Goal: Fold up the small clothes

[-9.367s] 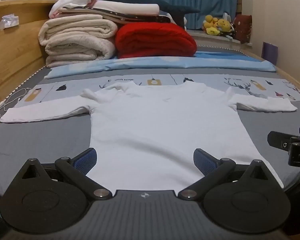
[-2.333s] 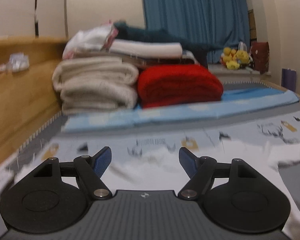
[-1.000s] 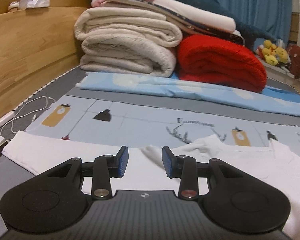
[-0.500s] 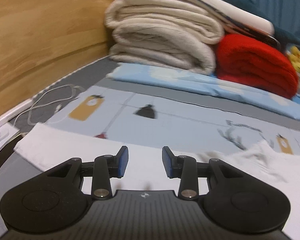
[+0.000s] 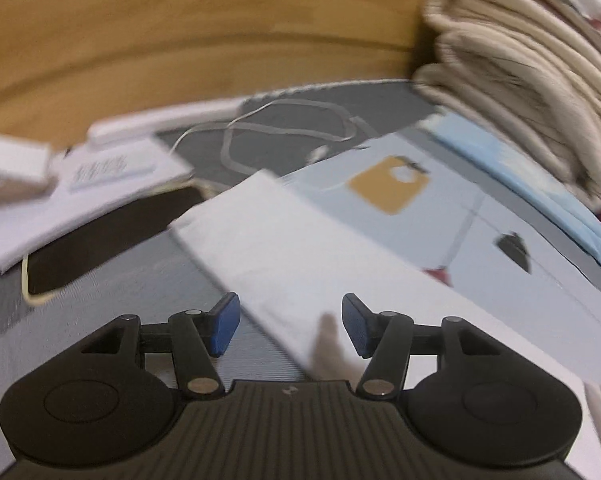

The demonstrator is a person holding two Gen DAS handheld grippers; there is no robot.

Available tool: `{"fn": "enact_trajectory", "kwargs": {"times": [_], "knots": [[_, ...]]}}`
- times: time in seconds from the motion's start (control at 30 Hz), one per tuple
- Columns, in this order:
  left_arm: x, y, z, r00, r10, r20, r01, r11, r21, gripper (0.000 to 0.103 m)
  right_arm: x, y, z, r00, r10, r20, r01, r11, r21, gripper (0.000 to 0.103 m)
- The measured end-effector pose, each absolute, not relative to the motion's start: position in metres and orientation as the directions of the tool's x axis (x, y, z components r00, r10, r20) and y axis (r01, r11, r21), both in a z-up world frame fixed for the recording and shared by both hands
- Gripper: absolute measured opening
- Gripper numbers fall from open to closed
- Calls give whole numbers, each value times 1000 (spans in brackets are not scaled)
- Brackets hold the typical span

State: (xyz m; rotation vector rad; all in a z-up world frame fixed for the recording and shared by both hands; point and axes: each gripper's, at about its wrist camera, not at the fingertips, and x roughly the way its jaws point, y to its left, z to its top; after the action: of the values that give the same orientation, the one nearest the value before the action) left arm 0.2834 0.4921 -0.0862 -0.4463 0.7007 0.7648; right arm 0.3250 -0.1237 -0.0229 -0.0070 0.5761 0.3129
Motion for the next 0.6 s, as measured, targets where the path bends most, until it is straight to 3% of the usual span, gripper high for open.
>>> {"fn": "enact_trajectory", "kwargs": {"times": [0.07,0.1,0.13,0.17,0.2,0.47,0.6], "knots": [[281,501,-93,504,464,-729,-770,623,-136,60,326,-119,-27,786,290,-546,-300,951,72,27],[281,503,-95,497,469,-730,-775,618,-131,52,327,-117,-29,782,290,-552,-303,951,71,27],[281,502,-95,491,483,-725,-777,620,-113,40,327,-116,-30,778,291,-556,-304,950,72,27],[282,502,-94,490,485,-724,-773,626,-103,9,326,-116,-31,775,293,-560,-307,949,72,27],[282,502,-92,496,478,-725,-770,628,-113,4,326,-116,-31,774,294,-561,-309,948,71,27],[302,439,-27,599,515,-613,-712,693,-114,3,316,-125,-15,788,293,-542,-304,950,72,20],[302,375,21,694,461,-553,-637,751,-174,3,304,-130,-4,799,302,-520,-311,948,73,17]]}}
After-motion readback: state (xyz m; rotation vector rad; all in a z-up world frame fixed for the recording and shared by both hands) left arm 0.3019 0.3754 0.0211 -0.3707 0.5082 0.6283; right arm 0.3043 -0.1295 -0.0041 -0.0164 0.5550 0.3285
